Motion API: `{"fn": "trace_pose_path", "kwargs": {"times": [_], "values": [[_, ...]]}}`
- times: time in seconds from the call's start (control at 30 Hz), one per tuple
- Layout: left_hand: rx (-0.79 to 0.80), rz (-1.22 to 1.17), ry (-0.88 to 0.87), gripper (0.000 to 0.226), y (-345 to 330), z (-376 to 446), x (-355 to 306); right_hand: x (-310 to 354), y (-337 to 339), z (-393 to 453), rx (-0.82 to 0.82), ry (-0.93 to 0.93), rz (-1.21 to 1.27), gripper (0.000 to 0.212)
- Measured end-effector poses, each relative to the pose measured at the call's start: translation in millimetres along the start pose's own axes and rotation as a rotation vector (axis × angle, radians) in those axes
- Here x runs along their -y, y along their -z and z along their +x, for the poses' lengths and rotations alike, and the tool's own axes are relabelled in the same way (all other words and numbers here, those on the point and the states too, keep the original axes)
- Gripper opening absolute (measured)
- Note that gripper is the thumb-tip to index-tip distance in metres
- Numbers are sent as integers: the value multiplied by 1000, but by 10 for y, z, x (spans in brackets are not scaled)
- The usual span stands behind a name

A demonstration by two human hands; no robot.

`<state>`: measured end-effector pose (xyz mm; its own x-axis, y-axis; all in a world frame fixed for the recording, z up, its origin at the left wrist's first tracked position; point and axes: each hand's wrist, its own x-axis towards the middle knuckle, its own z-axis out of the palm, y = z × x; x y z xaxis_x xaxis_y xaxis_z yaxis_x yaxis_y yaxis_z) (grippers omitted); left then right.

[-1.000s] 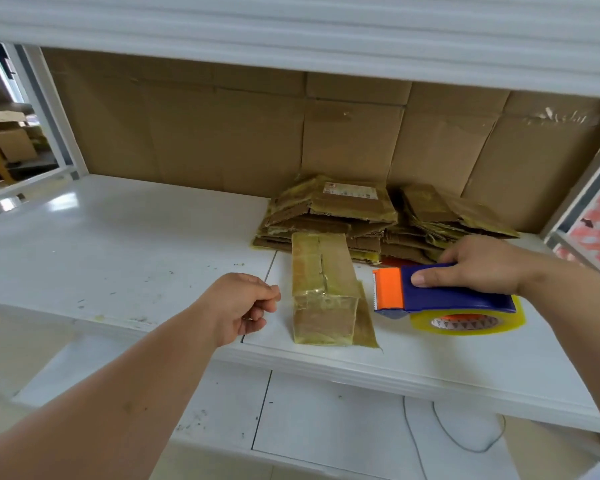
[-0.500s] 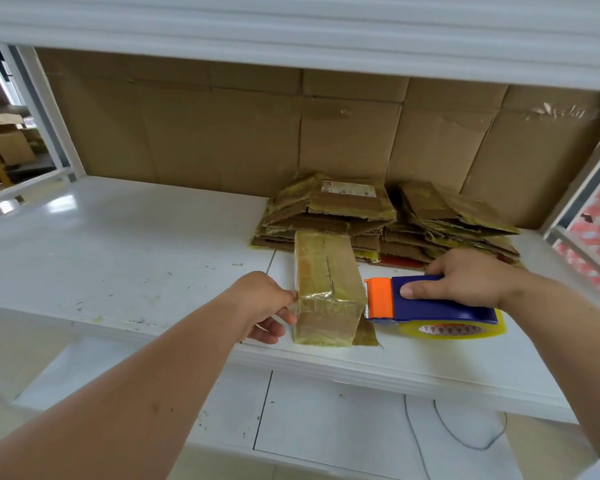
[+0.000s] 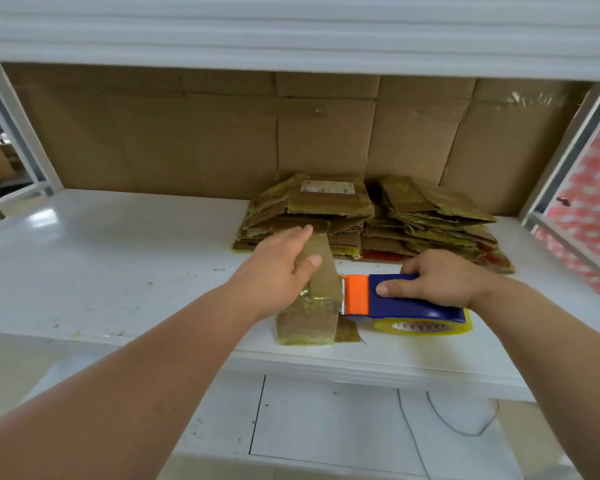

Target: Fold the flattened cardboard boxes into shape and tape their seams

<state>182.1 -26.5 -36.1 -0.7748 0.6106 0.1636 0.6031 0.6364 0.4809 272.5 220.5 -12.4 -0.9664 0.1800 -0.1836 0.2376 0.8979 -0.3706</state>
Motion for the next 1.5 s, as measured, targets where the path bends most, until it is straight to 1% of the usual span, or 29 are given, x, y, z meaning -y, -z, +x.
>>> {"fn": "trace_pose_path", "kwargs": {"times": [0.07, 0.1, 0.13, 0.23, 0.33, 0.43, 0.57, 0.73, 0.87, 0.97, 1.07, 1.2, 1.27, 1.4, 1.5], "values": [[211, 219, -24, 69, -98, 30, -68, -40, -14, -7, -8, 5, 2, 73], [277, 279, -14, 71, -147, 32, -60, -62, -20, -13, -12, 8, -3, 73], [302, 295, -3, 73, -185, 29, -41, -83, -26, -18, -17, 13, -9, 74], [289, 272, 2, 76, -221, 29, 29, -139, -47, -30, -26, 47, -15, 82], [293, 266, 12, 81, -218, 46, 85, -212, -44, -44, -29, 72, -17, 82], [309, 256, 10, 89, -213, 49, 81, -296, -25, -68, -19, 80, 4, 72], [316, 254, 6, 89, -206, 65, 75, -358, 43, -67, -25, 98, 47, 59], [319, 246, 7, 89, -204, 56, 81, -439, 139, -30, -30, 109, 78, 61], [321, 236, 7, 89, -193, 52, 77, -468, 160, -17, -16, 139, 11, 61], [327, 255, 11, 88, -202, 59, 55, -436, 193, -12, 20, 123, -75, 59], [320, 276, 10, 87, -211, 50, 43, -301, 211, 66, 41, 96, -194, 68], [317, 290, 18, 87, -224, 34, 38, -83, 191, 167, 54, 70, -344, 63], [314, 302, 24, 87, -229, 38, 40, 14, 188, 219, 60, 67, -396, 69], [302, 315, 15, 85, -252, 49, 49, 189, 200, 332, 114, 15, -404, 67], [299, 307, 2, 88, -264, 48, 46, 243, 223, 380, 170, -51, -322, 63]]}}
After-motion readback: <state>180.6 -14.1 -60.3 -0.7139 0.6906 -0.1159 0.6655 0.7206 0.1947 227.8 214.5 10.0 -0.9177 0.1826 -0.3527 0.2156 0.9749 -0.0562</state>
